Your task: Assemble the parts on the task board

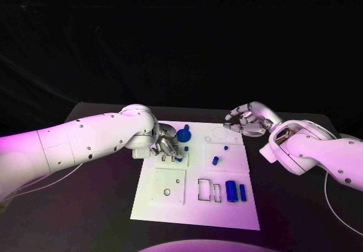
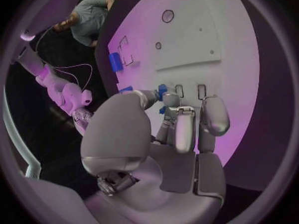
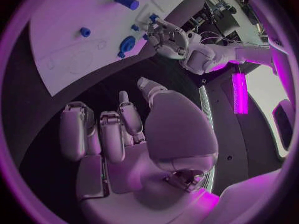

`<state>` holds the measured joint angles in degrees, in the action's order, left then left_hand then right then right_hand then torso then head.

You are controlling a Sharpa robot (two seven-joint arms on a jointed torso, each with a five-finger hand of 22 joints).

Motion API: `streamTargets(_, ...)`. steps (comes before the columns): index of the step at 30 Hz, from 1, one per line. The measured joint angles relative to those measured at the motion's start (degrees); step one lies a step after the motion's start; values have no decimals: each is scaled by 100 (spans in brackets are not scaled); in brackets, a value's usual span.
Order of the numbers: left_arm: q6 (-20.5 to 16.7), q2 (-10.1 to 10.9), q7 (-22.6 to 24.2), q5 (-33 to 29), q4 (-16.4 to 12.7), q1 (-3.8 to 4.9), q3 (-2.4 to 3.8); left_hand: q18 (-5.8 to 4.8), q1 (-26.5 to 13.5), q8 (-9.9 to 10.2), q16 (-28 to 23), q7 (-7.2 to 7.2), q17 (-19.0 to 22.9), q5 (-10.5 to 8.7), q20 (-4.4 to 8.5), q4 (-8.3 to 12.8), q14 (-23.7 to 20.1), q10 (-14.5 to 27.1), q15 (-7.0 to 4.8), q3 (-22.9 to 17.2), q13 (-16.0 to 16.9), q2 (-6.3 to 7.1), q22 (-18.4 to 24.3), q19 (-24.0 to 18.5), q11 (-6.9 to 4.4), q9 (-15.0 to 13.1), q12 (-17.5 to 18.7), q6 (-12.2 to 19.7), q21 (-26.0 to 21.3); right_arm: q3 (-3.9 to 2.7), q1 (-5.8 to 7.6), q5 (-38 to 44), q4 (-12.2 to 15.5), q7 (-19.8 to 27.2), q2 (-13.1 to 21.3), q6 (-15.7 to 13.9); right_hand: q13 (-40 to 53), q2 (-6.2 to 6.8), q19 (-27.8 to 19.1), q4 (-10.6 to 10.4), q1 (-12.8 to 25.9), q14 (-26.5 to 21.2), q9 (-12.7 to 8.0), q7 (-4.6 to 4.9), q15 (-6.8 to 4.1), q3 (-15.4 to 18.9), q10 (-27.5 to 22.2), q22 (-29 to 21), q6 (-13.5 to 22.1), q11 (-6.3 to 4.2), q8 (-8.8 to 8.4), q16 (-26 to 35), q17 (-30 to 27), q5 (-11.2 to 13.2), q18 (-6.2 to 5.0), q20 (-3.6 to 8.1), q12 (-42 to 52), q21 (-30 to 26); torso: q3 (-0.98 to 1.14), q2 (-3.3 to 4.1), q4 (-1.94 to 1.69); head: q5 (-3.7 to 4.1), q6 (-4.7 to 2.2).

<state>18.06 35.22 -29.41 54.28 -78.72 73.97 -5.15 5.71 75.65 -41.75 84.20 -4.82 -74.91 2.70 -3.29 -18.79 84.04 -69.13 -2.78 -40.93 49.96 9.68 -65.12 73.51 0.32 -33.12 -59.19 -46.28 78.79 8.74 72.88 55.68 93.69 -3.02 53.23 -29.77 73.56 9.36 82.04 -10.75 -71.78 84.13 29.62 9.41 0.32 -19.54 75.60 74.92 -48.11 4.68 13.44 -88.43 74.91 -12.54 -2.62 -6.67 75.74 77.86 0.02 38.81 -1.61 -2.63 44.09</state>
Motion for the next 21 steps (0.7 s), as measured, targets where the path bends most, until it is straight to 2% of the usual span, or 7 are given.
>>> streamTargets(6, -173, 90, 0, -199, -41, -2, 22, 1, -94, -37, 0, -1, 0, 1, 0, 2, 0, -1, 0, -44, 29, 6, -7, 0, -1, -1, -21, 1, 0, 0, -1, -1, -10, -1, 2, 1, 0, 0, 0, 0, 0, 0, 0, 0, 0, 0, 0, -1, 0, 0, 0, 0, 0, 0, 0, 0, 0, 0, 1, -1, -2, 14, 16)
streamTargets(13, -356, 349, -4, -342, -237, -3, 53, 0, -190, -87, 23, -9, 0, 1, 0, 23, 0, -93, 1, -83, 131, 41, -46, 0, -12, -4, -132, 9, 17, 0, -1, -4, -14, -3, 18, 3, 0, 0, 0, -35, 0, 0, 0, 0, 0, 0, 0, -1, 0, 0, 0, 0, 0, 0, 0, 0, 0, 0, 8, -3, -19, 19, 21)
streamTargets(15, -408, 424, -8, -348, -300, -3, 55, 0, -246, -137, 23, -6, 0, 1, 29, 23, 0, -114, 1, -83, 144, 97, -72, 29, -32, -7, -155, 5, 27, 0, -1, -6, -14, -3, 27, 4, 0, 0, 0, -35, 0, 0, 0, 0, 0, 0, 0, -1, 0, 0, 0, 0, 0, -23, 0, 0, 0, 0, 10, -3, -22, 20, 24)
streamTargets(17, -461, 490, -10, -341, -370, -6, 59, 1, -328, -162, 23, 14, 0, -2, 24, 207, -9, -128, -31, -269, 172, 137, -101, 50, -45, -10, -205, -15, 53, 0, -1, -7, -11, -3, 34, 4, 0, 0, 0, -35, 0, 0, 0, 0, 0, 0, 0, -1, 0, 0, 0, 0, 0, -23, 0, 0, 0, 0, 12, -2, -23, 16, 26)
streamTargets(21, -558, 591, -12, -254, -493, -19, 60, 0, -528, -377, 51, 58, 1, 43, 71, 148, -1, -217, -99, -339, 173, 229, -211, 134, -94, -13, -249, -59, 110, 0, -1, -10, -9, -3, 41, 4, 0, 0, 0, -52, 0, 0, 0, 0, 0, 17, 0, -1, 0, 0, 0, 0, 0, -23, 0, 0, 0, 0, 15, 5, -25, 1, 41)
